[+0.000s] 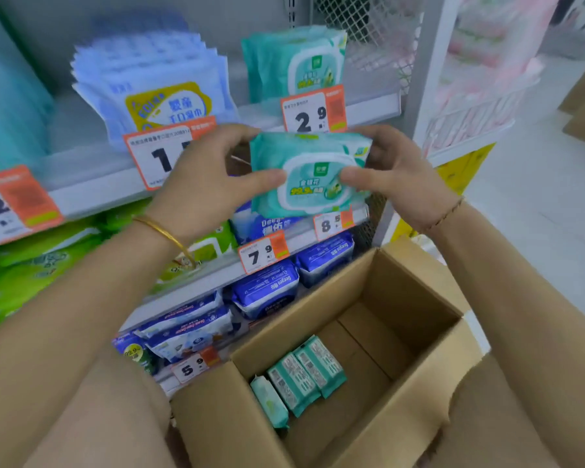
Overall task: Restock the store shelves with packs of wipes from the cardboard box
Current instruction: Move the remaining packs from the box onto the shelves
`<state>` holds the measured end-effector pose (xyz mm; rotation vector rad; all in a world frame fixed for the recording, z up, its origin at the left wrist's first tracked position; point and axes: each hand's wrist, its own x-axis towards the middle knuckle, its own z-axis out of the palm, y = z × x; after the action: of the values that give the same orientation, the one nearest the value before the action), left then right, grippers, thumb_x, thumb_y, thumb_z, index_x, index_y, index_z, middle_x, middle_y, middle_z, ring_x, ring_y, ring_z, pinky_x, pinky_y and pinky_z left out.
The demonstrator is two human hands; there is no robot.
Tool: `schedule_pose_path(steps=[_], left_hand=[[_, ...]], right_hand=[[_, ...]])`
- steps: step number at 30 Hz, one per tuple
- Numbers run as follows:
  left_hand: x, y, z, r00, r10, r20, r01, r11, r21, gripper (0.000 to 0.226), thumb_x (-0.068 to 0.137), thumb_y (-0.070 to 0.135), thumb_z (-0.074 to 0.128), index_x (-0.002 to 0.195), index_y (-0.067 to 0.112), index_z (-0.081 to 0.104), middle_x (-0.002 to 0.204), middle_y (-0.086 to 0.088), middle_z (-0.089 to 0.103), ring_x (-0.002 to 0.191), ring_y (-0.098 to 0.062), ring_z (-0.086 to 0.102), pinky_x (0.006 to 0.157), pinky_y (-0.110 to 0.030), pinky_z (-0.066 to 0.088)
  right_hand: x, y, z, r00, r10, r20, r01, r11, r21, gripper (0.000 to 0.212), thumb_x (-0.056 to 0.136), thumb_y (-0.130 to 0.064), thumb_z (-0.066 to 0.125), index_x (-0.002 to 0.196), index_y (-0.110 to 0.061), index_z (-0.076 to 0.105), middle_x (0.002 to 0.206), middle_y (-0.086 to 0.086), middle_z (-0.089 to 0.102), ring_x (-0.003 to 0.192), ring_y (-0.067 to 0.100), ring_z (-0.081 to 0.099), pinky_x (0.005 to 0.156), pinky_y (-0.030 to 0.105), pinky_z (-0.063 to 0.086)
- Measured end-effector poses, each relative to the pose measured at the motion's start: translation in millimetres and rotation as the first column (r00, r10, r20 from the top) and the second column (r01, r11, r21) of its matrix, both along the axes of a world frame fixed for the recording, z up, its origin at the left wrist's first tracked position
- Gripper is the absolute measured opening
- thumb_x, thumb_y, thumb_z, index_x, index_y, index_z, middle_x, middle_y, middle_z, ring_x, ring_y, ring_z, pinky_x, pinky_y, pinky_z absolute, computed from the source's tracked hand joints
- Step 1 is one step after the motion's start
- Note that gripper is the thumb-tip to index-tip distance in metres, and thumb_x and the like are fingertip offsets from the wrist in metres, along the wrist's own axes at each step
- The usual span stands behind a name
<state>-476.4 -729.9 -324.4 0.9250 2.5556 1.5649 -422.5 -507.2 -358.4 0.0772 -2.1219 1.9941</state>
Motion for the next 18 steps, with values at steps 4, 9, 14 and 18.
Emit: schedule_pose_path(steps=[4, 9, 14, 18], left_hand=[[-31.3, 24.3, 59.6, 0.979, 0.091, -0.183, -0.081, 0.995, 0.063, 0.052, 0.066, 0.031, 0.068, 0.114, 0.014, 0.058, 0.099, 0.004, 0.063, 0.082, -0.003, 0.061, 0.080, -0.015, 0.051], [-94.3, 52.9, 99.2, 0.913, 0.210, -0.351, -0.175, 0.976, 0.127, 0.045, 0.074, 0.015, 0.071, 0.115, 0.002, 0.057, 0.100, 0.001, 0.059, 0.075, 0.007, 0.054, 0.072, -0.007, 0.043], [-152.3, 70.3, 99.3, 0.875, 0.317, -0.365, -0.314, 0.947, 0.070, 0.050, 0.069, 0.021, 0.066, 0.115, 0.003, 0.058, 0.111, -0.015, 0.064, 0.098, -0.025, 0.061, 0.085, -0.032, 0.050], [-186.1, 77.1, 93.1, 0.807, 0.372, -0.458, -0.478, 0.868, -0.137, 0.045, 0.080, 0.012, 0.065, 0.122, 0.002, 0.054, 0.123, -0.021, 0.056, 0.116, -0.033, 0.051, 0.091, -0.029, 0.034]], right_hand=[[-40.6, 7.4, 58.6, 0.968, -0.077, -0.237, 0.075, 0.997, -0.018, 0.053, 0.059, -0.022, 0.078, 0.105, -0.015, 0.054, 0.098, -0.002, 0.070, 0.096, 0.016, 0.063, 0.089, 0.035, 0.053], [-103.9, 15.3, 106.9, 0.887, -0.176, -0.428, 0.219, 0.974, 0.054, 0.052, 0.075, -0.010, 0.067, 0.121, -0.003, 0.044, 0.111, 0.008, 0.058, 0.099, 0.012, 0.058, 0.090, 0.028, 0.050], [-166.0, 20.1, 115.9, 0.844, -0.281, -0.457, 0.441, 0.849, 0.292, 0.042, 0.084, -0.006, 0.064, 0.122, -0.006, 0.047, 0.100, -0.005, 0.048, 0.084, -0.003, 0.047, 0.076, 0.004, 0.038], [-200.0, 24.8, 115.8, 0.889, -0.274, -0.367, 0.438, 0.742, 0.508, 0.049, 0.086, -0.018, 0.065, 0.130, -0.009, 0.047, 0.123, 0.012, 0.053, 0.099, 0.014, 0.049, 0.085, 0.020, 0.040]])
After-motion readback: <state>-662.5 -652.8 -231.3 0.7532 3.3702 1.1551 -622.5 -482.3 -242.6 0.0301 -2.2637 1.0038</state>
